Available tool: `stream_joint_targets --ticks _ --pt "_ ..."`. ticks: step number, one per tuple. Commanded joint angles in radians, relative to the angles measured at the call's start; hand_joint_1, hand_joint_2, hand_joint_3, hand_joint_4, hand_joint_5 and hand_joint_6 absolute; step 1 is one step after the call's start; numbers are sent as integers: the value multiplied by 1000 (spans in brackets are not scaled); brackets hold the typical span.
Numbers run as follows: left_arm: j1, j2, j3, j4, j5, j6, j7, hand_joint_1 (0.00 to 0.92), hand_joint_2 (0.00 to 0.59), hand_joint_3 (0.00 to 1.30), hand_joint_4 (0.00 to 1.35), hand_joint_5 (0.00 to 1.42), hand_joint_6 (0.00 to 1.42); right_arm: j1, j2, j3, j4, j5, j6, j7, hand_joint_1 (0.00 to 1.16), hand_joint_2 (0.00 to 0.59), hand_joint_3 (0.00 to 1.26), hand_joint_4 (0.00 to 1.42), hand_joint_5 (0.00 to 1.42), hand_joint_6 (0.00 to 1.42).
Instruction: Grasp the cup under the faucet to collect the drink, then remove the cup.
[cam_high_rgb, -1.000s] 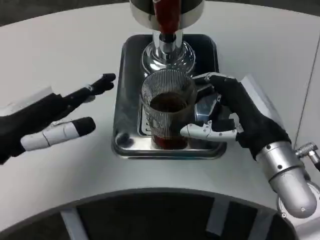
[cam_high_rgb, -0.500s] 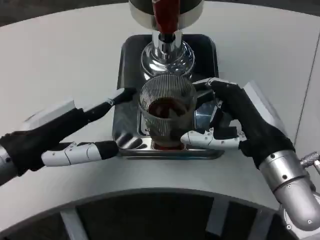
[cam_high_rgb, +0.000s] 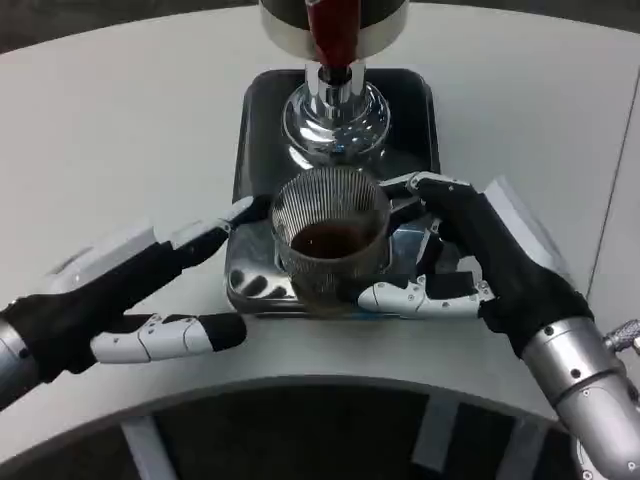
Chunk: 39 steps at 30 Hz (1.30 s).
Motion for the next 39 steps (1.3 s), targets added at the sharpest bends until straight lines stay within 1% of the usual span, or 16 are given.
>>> stream_joint_targets --ticks 1,15,28,39 --pt "49 -4 -2 -46 21 -3 28 0 66 0 0 0 0 16 8 6 -57 1 -5 12 984 259 898 1022 1122 1249" --pt "146 -5 6 -184 53 38 92 0 69 0 0 0 0 72 -1 20 -145 -2 17 49 986 258 898 1033 1122 1255" --pt "219 -10 18 -291 37 112 105 0 65 0 0 0 0 150 -1 11 -243 -8 37 82 988 246 898 1035 1122 1255" --pt "288 -15 34 -385 39 157 116 0 65 0 0 0 0 215 3 9 -319 -11 54 100 992 241 898 1035 1128 1272"
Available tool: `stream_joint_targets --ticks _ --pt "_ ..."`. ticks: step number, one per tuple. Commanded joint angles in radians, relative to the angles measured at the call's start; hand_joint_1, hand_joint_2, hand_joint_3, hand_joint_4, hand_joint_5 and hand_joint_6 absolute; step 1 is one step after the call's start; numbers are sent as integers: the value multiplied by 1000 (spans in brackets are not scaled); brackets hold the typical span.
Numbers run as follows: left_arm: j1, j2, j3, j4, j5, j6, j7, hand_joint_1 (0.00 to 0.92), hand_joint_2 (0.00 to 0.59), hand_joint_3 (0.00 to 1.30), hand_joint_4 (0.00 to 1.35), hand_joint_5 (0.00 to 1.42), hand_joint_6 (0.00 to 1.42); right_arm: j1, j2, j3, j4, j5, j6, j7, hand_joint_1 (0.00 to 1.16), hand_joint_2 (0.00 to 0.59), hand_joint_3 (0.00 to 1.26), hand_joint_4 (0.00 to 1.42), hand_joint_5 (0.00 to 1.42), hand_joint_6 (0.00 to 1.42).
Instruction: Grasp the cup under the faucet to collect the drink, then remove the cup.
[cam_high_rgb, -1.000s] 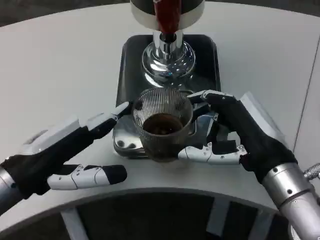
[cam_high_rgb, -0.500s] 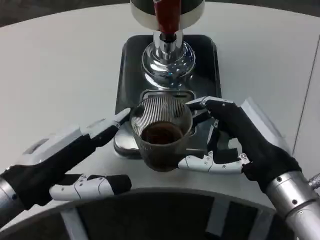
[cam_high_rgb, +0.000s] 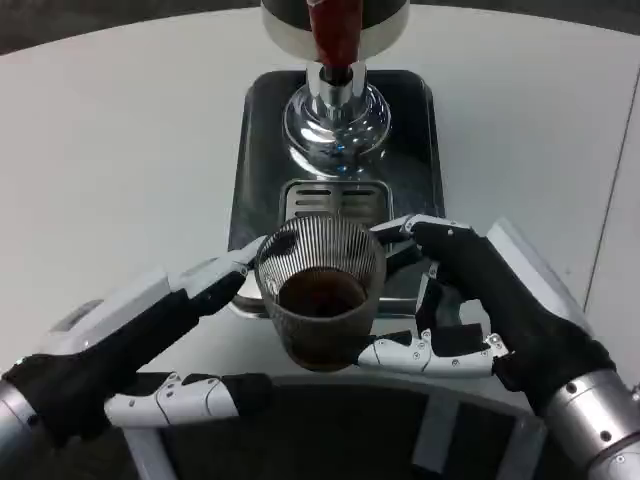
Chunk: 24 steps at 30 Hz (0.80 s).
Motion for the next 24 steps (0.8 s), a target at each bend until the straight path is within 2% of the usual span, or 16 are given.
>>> stream_joint_targets --ticks 1,14,24 --pt "35 -6 15 -36 5 15 10 0 65 0 0 0 0 29 9 1 -64 7 -4 4 992 240 898 1035 1127 1272" --pt "85 -19 36 -98 18 44 21 0 66 0 0 0 0 96 16 15 -133 5 19 24 993 240 898 1035 1125 1273" --pt "156 -36 45 -192 20 104 30 0 66 0 0 0 0 141 20 33 -188 -13 41 29 997 231 898 1035 1130 1273"
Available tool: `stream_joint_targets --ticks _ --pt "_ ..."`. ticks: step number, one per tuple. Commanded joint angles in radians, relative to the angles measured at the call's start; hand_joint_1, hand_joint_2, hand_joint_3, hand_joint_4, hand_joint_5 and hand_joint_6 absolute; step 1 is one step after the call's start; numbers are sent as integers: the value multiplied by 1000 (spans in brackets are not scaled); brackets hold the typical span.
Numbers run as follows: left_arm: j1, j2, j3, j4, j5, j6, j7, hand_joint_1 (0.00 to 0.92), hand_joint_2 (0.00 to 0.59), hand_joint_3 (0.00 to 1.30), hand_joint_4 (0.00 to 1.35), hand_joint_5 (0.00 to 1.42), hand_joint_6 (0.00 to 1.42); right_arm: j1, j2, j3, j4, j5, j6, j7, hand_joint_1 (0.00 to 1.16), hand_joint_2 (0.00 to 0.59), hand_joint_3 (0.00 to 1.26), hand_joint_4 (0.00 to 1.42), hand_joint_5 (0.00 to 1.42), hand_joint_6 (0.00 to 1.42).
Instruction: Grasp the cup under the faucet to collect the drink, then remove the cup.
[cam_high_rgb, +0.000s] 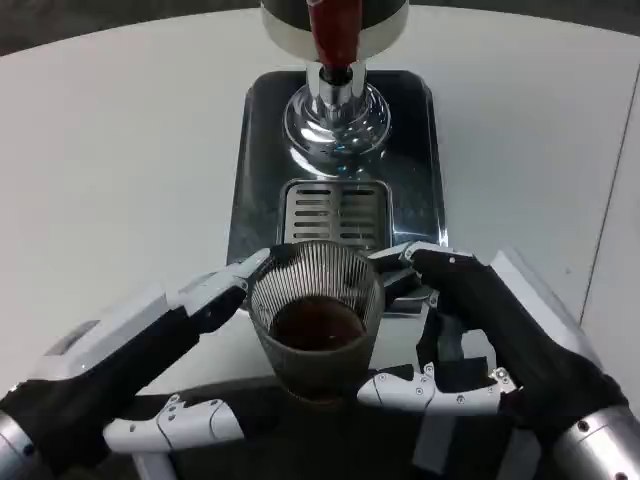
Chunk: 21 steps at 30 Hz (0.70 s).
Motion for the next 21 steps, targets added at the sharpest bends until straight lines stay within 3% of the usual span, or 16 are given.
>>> stream_joint_targets --ticks 1,9,21 --pt "44 -11 9 -43 17 27 11 0 66 0 0 0 0 29 15 14 -50 2 -2 -1 997 231 898 1035 1132 1273" --pt "68 -31 7 -90 54 64 31 0 70 0 0 0 0 55 22 36 -66 -9 6 -3 999 224 898 1035 1127 1273" --pt "64 -52 -3 -111 73 101 30 0 70 0 0 0 0 81 23 33 -89 -12 14 2 999 222 898 1035 1125 1273"
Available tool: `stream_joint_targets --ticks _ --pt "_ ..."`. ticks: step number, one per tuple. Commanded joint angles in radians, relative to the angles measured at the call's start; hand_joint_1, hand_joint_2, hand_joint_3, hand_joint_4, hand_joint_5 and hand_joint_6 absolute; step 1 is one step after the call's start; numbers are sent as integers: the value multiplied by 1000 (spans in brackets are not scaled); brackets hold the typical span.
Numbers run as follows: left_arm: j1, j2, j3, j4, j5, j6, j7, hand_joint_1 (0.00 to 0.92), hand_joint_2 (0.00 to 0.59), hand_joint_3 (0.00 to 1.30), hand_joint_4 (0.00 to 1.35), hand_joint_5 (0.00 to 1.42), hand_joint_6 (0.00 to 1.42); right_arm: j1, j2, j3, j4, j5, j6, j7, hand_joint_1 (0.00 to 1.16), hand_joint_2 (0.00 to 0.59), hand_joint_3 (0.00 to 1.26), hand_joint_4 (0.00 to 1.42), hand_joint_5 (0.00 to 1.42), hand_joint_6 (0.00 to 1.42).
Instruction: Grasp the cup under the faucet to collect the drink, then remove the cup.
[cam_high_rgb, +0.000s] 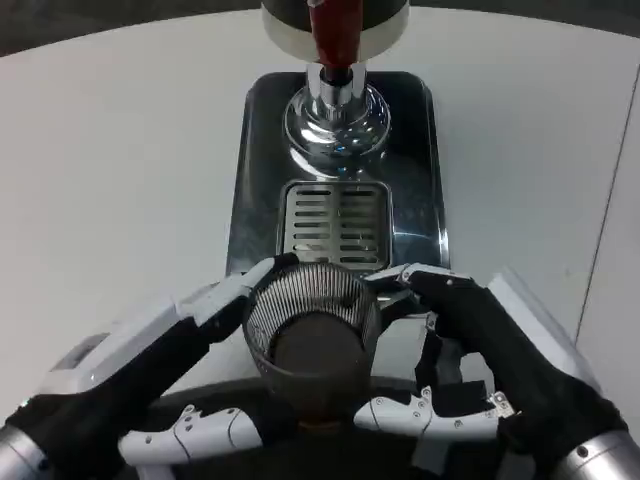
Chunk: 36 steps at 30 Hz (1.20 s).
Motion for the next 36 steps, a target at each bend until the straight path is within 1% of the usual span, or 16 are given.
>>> stream_joint_targets --ticks 1,36 --pt "13 -6 1 -9 1 12 6 0 70 0 0 0 0 16 13 4 -47 11 -5 1 999 222 898 1035 1123 1273" --pt "3 -3 -3 17 -16 7 -5 0 60 0 0 0 0 14 9 -5 -44 13 -3 6 999 222 898 1035 1136 1273"
